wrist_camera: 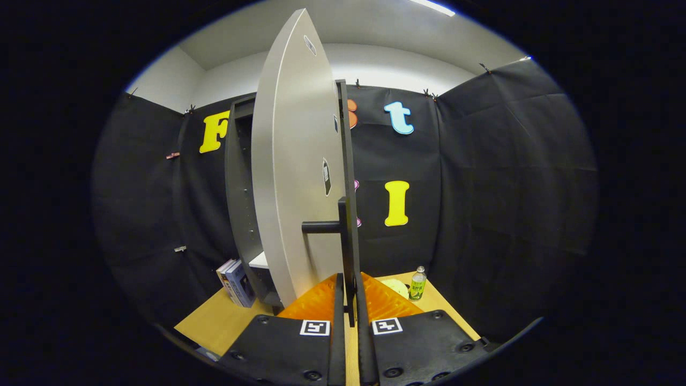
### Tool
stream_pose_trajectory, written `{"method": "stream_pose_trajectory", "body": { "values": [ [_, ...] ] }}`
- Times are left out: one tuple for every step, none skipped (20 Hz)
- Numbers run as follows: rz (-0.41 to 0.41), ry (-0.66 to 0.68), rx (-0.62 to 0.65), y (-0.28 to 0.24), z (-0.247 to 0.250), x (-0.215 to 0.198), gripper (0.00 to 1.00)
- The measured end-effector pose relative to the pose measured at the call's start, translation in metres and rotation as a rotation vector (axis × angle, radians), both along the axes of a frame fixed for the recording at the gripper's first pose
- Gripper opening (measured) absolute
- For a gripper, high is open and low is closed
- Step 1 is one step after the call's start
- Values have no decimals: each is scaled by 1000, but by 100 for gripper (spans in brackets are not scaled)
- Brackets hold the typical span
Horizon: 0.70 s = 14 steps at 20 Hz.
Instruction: Open the shoe cabinet door, grab the shoes and put them into the shoe cabinet, then close the shoe cabinet door.
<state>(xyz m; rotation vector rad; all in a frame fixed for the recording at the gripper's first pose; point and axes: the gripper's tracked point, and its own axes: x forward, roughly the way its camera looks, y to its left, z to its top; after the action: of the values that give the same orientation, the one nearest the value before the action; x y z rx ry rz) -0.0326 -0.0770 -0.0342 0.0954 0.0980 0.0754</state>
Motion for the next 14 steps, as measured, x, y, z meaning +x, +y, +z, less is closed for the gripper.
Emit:
{"method": "stream_pose_trajectory", "body": {
  "values": [
    [-4,0,-5,-7,0,-1,14],
    [-13,-3,-7,-13,0,-2,14],
    [-27,-8,-12,-19,1,-3,14],
    [-47,-15,-19,-27,3,-3,14],
    [-60,-17,-21,-34,3,-5,14],
    [-60,-13,-8,-37,3,-6,14],
    [-55,-12,8,-35,4,-8,14],
    [-54,-17,10,-33,5,-11,14],
    [-54,-21,-5,-33,5,-13,14],
    [-62,-20,-30,-34,4,-14,14],
    [-78,-24,-63,-38,3,-13,14],
    [-113,-27,-102,-44,5,-18,18],
    [-142,-36,-124,-46,8,-19,19],
    [-155,-50,-134,-45,15,-28,22]
  ]
}}
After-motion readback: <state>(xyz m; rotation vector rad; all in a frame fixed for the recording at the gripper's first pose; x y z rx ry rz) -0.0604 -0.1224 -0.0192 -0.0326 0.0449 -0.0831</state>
